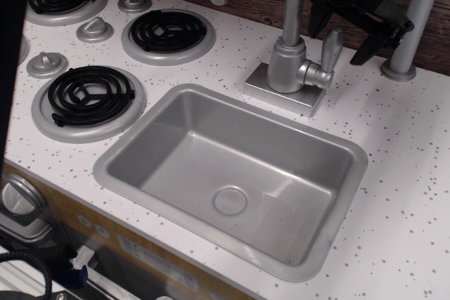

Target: Lever vertical to front

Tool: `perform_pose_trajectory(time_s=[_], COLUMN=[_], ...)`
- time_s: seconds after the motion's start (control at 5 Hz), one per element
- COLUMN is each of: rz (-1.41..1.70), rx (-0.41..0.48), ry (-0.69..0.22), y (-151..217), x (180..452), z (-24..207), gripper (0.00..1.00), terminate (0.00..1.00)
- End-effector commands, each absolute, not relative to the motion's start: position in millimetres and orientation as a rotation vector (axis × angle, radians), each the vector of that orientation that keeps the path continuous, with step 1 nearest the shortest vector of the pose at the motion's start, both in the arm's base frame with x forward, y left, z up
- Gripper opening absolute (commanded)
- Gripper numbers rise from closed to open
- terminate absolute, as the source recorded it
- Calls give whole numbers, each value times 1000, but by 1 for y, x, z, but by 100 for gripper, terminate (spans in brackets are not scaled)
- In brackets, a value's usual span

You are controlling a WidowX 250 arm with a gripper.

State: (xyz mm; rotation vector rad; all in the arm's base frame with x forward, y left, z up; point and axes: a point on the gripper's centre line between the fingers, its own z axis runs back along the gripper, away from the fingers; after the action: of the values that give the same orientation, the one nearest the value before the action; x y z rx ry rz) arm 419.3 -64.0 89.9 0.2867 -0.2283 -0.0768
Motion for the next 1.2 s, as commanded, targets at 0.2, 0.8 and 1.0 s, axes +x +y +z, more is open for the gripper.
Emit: perform_pose_trajectory(time_s=[0.2, 0.8, 1.0], rz=[-79, 5, 23], rx=[267, 260, 228], ry=[-301, -109, -92], y=[-66, -62, -60], x=[423, 400, 395], z=[107, 97, 89], gripper=[0, 0, 0], terminate=[0, 0, 0])
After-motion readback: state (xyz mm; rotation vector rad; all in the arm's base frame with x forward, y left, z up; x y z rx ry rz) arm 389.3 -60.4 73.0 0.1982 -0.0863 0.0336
